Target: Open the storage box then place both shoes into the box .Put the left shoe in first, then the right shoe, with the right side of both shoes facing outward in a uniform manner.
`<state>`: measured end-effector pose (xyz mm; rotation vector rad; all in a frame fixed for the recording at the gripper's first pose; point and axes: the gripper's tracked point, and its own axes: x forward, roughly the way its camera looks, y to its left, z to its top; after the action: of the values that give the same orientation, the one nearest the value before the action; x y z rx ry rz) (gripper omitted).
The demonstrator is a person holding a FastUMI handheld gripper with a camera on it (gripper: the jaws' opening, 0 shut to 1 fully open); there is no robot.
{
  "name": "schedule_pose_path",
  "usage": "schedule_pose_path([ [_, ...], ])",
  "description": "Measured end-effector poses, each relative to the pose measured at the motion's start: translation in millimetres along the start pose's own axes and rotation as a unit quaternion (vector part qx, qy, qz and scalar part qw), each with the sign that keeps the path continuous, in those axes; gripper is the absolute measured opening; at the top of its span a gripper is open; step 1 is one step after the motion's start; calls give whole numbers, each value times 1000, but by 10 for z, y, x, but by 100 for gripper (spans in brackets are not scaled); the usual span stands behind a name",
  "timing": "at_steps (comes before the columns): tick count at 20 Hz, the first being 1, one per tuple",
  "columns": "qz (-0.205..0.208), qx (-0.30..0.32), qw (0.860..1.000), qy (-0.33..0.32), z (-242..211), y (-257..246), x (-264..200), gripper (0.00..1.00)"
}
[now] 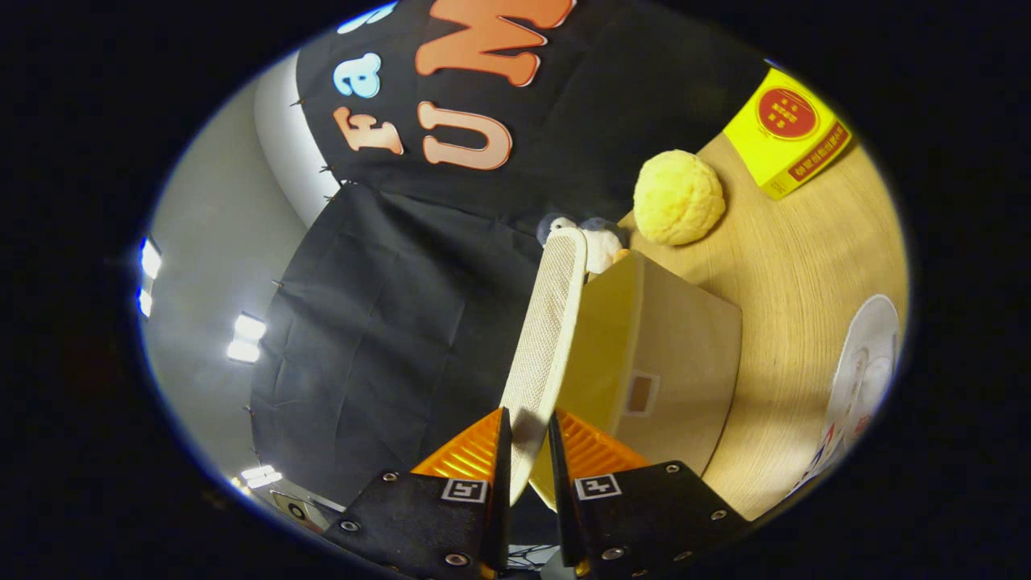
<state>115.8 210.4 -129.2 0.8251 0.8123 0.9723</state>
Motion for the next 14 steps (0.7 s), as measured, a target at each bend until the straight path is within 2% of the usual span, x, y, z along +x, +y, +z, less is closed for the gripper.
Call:
schedule_pose_path([
  [3, 7, -27, 999, -16, 137, 433, 157, 21],
  [8, 25, -69, 997, -9, 44, 1139, 704, 19],
  [14, -8, -116, 993, 9, -259, 1528, 1554, 19],
])
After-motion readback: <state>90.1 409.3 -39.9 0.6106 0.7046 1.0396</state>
